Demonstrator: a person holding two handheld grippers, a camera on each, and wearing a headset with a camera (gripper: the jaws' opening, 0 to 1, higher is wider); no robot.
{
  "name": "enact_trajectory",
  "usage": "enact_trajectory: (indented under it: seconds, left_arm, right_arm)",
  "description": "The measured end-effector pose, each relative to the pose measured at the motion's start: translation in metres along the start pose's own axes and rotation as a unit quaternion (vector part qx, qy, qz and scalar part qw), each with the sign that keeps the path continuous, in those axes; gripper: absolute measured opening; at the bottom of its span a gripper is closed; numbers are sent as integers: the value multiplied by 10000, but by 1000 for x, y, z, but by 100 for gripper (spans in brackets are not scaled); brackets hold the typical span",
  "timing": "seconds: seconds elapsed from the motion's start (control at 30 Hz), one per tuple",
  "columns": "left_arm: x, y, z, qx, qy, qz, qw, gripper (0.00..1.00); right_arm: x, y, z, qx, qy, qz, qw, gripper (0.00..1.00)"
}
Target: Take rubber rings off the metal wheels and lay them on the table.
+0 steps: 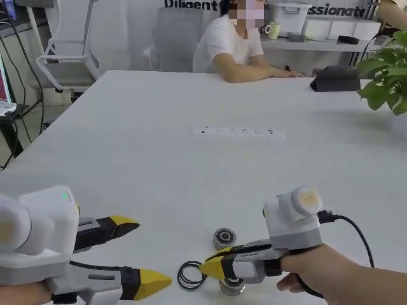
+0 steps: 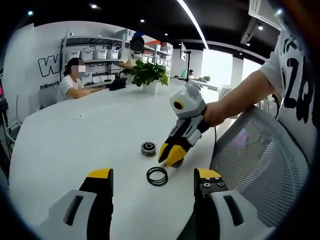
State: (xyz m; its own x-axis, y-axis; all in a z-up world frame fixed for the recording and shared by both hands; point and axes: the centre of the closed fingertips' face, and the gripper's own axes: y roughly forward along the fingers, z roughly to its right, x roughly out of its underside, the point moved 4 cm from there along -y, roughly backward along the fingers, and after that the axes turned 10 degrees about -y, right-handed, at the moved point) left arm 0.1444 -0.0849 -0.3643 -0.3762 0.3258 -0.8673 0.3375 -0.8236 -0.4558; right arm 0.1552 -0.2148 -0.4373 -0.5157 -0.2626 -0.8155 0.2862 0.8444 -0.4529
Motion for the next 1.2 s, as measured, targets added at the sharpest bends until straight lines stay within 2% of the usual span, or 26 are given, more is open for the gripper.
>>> enact_trajectory:
  seconds: [0.33,0.5,0.6,0.9,1.2]
  left_arm:
    - [-4,3,2,19,32,11,10000,63]
    - [-8,5,5,65,56,44,10000,63]
    - [-12,5,6,113,-29,104,9999,64]
    - [-18,3,5,94,-4,184,9998,64]
    - [-21,-2,5,63,79,191,9998,64]
  right_arm:
    - [-13,-12,-7,16,-157,219,9996,25]
    - [-21,-22,-10,96,-532,255,9982,36]
    - [-24,-30,-14,131,-697,265,9971,39]
    - [-22,-57,-14,483,-1160,227,9918,47]
    - [-21,-83,-16,836,-1334,266,9872,56]
